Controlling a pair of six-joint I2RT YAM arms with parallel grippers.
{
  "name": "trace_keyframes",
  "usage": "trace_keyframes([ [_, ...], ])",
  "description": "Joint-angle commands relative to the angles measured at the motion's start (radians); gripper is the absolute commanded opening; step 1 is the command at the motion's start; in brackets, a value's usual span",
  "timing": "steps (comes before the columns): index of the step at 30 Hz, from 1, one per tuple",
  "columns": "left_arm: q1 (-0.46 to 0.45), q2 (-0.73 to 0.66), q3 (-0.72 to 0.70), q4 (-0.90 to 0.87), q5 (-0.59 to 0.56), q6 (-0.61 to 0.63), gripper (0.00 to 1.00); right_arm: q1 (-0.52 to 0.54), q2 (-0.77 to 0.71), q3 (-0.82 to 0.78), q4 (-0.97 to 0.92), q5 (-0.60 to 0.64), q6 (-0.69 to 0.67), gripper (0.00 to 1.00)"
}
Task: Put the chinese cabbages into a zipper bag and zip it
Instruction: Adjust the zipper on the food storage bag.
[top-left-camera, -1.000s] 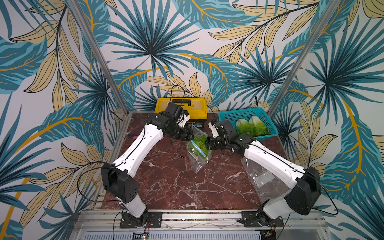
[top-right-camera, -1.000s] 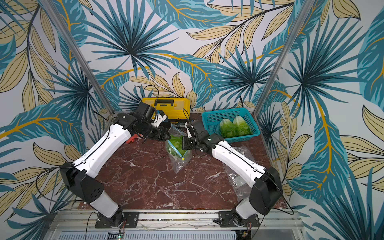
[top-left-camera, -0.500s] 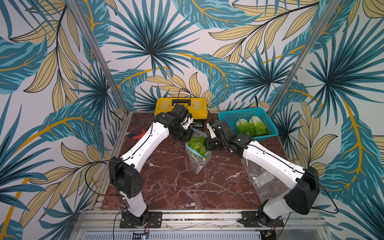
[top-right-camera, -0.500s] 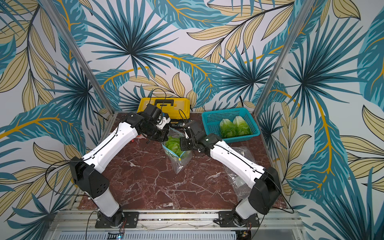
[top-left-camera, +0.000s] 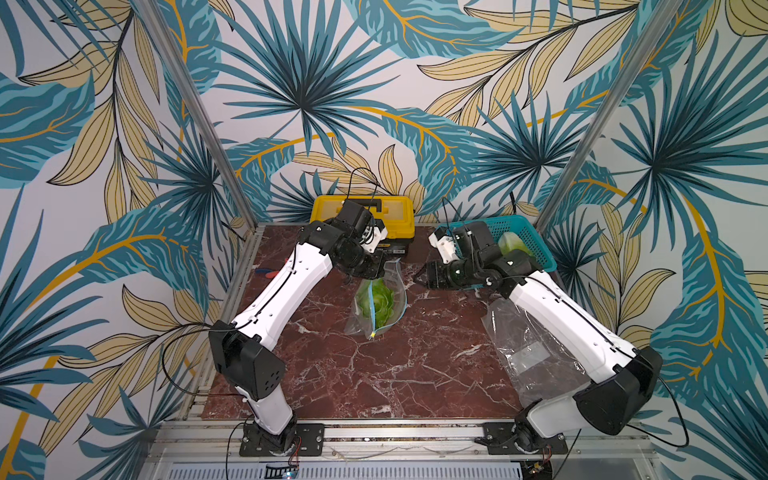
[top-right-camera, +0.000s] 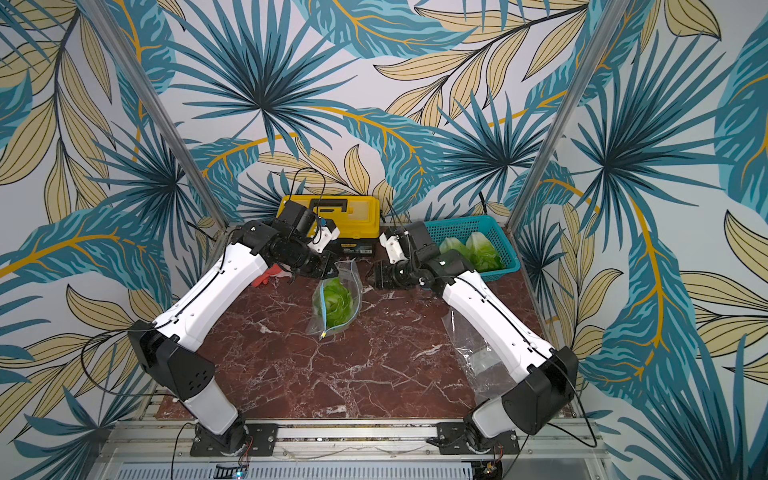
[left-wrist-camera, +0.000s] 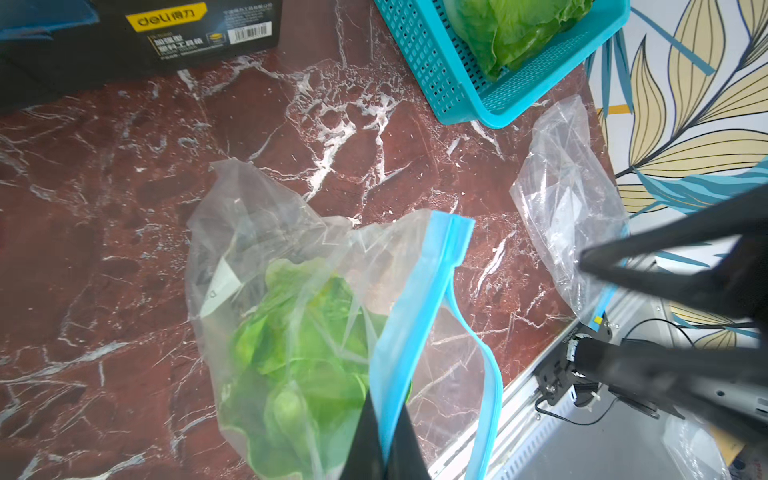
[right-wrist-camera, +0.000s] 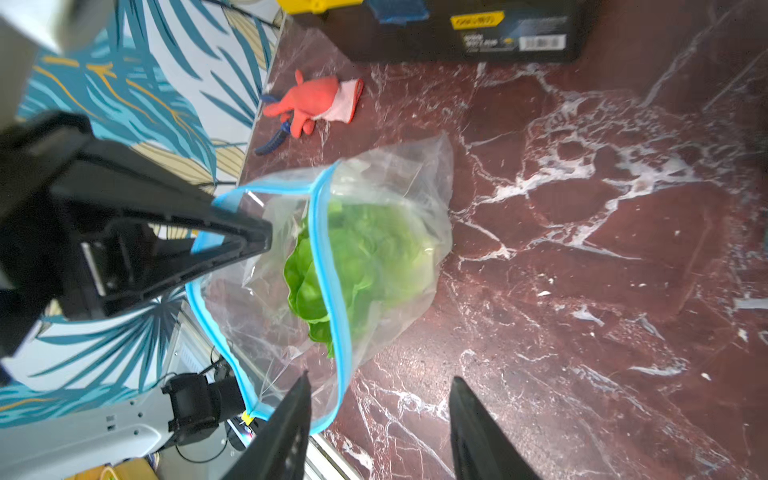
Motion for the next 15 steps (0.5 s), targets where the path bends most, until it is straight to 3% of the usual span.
trace_keyframes([
  [1, 0.005, 0.001, 0.026, -0.001, 0.032, -0.027, 0.0, 0.048, 0.016, -0.035, 0.027, 0.057, 0.104, 0.57],
  [6, 0.007, 0.019, 0.032, -0.001, 0.065, -0.042, 0.0, 0.094, 0.089, -0.036, 0.058, 0.144, 0.181, 0.54],
  [11, 0.061, -0.028, 0.058, -0.001, 0.059, -0.055, 0.0, 0.1, 0.136, 0.111, -0.028, 0.147, 0.091, 0.11],
  [13, 0.083, -0.07, 0.065, -0.003, 0.055, -0.064, 0.0, 0.099, 0.126, 0.183, -0.043, 0.103, 0.052, 0.02],
  [15, 0.095, -0.111, 0.081, -0.008, 0.058, -0.079, 0.0, 0.099, 0.122, 0.27, -0.066, 0.067, 0.03, 0.0],
])
